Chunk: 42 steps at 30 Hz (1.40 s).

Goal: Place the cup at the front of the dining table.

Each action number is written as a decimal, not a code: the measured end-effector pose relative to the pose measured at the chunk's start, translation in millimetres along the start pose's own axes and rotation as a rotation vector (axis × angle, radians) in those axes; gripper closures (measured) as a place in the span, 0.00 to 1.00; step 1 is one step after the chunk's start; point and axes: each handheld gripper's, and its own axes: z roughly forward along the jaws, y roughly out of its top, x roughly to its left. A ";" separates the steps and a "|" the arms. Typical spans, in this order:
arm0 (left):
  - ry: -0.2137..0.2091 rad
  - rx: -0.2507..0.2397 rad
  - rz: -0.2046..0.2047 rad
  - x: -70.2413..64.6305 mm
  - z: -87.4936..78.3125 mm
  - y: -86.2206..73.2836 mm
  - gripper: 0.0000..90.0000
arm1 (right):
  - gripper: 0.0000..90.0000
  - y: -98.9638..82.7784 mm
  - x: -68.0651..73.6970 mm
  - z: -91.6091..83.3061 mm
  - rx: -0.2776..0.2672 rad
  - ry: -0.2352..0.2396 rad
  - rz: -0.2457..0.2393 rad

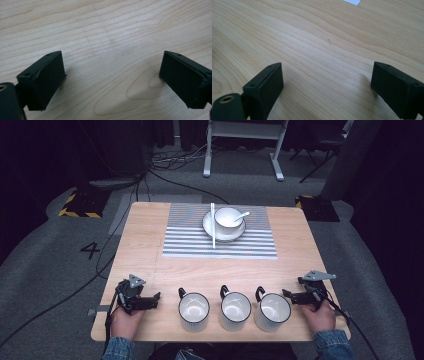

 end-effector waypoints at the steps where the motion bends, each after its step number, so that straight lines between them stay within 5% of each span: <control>1: 0.005 0.003 -0.001 0.0 -0.1 0.3 0.09 | 0.12 0.0 0.0 0.0 0.000 0.000 0.000; 13: 0.009 -0.007 -0.014 -0.5 -0.3 -0.3 0.10 | 0.12 0.0 0.0 0.0 0.000 0.000 0.000; 15: 0.029 -0.014 -0.025 0.3 -1.3 -0.3 0.16 | 0.12 0.0 0.0 0.0 0.000 0.000 0.000; 26: -0.019 -0.049 -0.021 1.3 -2.7 -0.5 0.12 | 0.12 0.1 0.0 -0.1 0.001 0.000 0.001; 36: -0.055 -0.138 0.020 -21.4 -41.3 -8.9 0.12 | 0.12 0.1 0.1 -0.1 0.001 0.000 0.002; 42: -0.028 -0.184 0.040 -33.2 -62.2 -10.7 0.12 | 0.12 0.0 0.2 -0.1 0.000 -0.001 0.001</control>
